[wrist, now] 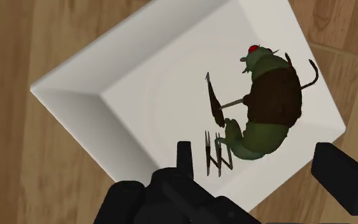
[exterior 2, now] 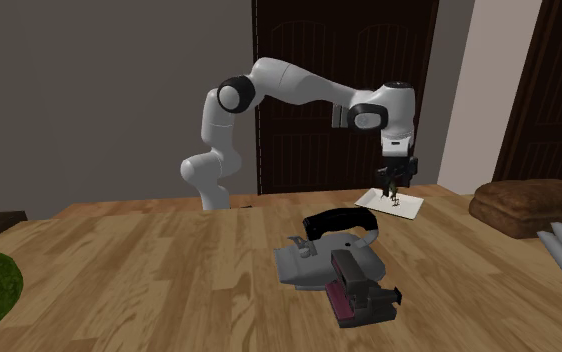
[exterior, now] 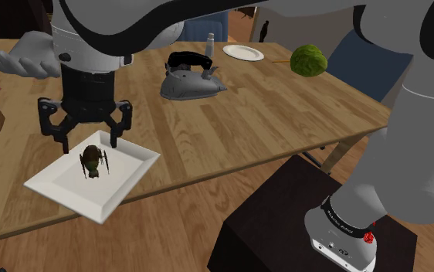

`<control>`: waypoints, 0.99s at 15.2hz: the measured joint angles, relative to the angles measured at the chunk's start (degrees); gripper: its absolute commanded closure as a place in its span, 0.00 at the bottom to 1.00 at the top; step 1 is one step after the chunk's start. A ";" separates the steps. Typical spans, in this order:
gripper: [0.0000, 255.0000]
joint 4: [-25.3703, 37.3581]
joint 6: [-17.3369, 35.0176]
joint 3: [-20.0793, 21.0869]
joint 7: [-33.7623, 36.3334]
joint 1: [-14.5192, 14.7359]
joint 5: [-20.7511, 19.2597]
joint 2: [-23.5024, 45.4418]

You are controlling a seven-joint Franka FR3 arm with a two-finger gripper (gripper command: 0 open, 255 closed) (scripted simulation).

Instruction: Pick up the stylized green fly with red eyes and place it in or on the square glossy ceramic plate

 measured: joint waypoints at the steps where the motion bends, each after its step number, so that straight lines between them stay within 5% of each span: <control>1: 0.00 0.00 0.00 0.00 0.00 0.00 0.00 0.00; 15: 0.00 4.07 -6.38 -0.12 -0.35 -1.14 0.69 -2.26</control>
